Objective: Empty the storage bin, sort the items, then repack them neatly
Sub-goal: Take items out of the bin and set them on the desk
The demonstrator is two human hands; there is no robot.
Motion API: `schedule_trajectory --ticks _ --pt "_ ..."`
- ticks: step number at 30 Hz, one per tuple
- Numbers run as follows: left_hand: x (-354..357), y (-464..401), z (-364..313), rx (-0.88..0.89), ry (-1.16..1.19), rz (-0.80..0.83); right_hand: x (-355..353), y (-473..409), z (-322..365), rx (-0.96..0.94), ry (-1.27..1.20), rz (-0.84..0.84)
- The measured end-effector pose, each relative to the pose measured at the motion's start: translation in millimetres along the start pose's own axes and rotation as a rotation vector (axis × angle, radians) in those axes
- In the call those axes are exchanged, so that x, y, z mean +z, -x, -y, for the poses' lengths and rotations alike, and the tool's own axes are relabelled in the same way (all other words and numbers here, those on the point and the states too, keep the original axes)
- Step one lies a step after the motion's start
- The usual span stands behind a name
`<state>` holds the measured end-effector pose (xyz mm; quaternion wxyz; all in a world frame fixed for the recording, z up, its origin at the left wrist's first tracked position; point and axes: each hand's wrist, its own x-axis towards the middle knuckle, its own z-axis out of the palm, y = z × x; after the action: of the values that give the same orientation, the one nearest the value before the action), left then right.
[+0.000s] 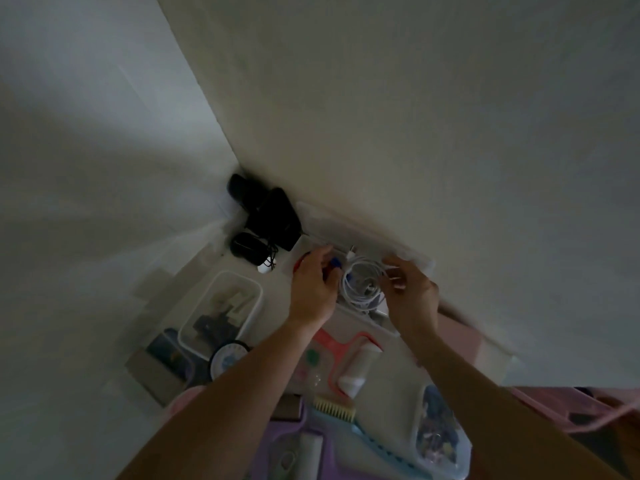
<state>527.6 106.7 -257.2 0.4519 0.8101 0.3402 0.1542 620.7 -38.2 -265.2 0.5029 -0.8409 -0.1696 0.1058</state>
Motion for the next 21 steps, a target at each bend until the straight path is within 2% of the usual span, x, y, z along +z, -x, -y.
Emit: schedule_trajectory --ticks 3,5,9,11,13,16,18,21 --pt "-14 5 9 0.121 -0.249 -0.084 9 2 2 -0.046 -0.01 -0.054" --pt "-23 6 17 0.178 -0.358 -0.122 18 1 7 -0.084 -0.023 -0.015" --pt "-28 6 42 0.229 -0.486 0.025 41 -6 22 -0.175 0.053 0.051" --pt "-29 4 44 0.228 -0.496 0.008 47 -14 27 -0.167 0.057 -0.006" --pt "-32 3 41 0.313 -0.504 -0.019 51 -20 30 -0.134 0.056 -0.089" --pt "-35 3 42 0.521 -0.626 0.197 59 -20 31 -0.156 0.062 -0.148" --pt "-35 -2 47 0.561 -0.697 0.265 60 -20 27 -0.169 0.119 -0.09" --pt "-37 -9 47 0.533 -0.703 0.25 46 -20 13 -0.243 0.299 0.125"
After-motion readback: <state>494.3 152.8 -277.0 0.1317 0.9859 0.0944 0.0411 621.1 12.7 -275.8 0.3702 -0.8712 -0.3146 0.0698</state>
